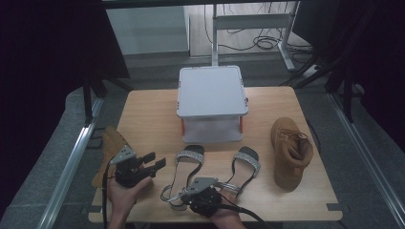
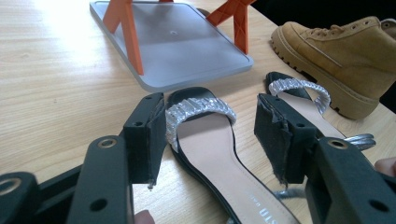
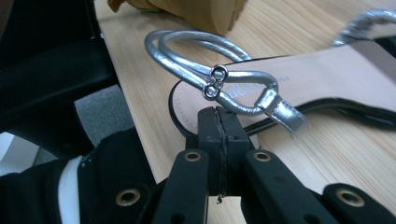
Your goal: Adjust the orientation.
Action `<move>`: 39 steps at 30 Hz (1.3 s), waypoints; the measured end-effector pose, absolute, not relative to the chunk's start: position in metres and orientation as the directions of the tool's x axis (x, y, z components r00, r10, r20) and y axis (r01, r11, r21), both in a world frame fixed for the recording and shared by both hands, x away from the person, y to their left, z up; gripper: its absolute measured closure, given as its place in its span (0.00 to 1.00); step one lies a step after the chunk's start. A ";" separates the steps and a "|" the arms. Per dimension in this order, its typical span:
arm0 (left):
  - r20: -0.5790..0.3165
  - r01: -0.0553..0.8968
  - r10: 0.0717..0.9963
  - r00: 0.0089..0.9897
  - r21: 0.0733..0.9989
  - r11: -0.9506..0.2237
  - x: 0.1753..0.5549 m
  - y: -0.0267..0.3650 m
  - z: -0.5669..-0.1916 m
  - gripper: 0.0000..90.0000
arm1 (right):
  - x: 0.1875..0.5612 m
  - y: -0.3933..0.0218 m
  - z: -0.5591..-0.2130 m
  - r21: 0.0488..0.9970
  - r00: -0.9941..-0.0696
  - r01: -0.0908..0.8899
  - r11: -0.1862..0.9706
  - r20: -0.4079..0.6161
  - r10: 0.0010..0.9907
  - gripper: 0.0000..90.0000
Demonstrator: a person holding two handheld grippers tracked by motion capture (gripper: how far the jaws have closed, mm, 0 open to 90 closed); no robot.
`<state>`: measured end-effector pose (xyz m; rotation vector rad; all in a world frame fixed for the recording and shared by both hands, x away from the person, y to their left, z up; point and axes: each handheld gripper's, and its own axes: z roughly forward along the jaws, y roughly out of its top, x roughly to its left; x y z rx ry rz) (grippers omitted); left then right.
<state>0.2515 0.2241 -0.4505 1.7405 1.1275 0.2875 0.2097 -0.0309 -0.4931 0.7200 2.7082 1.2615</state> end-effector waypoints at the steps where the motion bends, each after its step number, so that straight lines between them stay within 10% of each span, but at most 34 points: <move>1: -0.298 0.552 0.791 0.535 0.831 -0.061 0.251 0.225 -0.450 0.49 | 0.211 -0.025 -0.494 0.740 -0.892 0.382 0.553 0.138 0.431 0.99; 19: -0.299 0.543 0.802 0.518 0.839 -0.038 0.250 0.237 -0.447 0.48 | 0.212 0.012 -0.494 0.753 -0.909 0.330 0.569 0.091 0.406 0.99; 39: -0.349 0.568 0.771 0.533 0.823 -0.021 0.251 0.237 -0.450 0.48 | 0.201 -0.070 -0.477 0.780 -0.830 0.383 0.495 0.055 0.555 0.99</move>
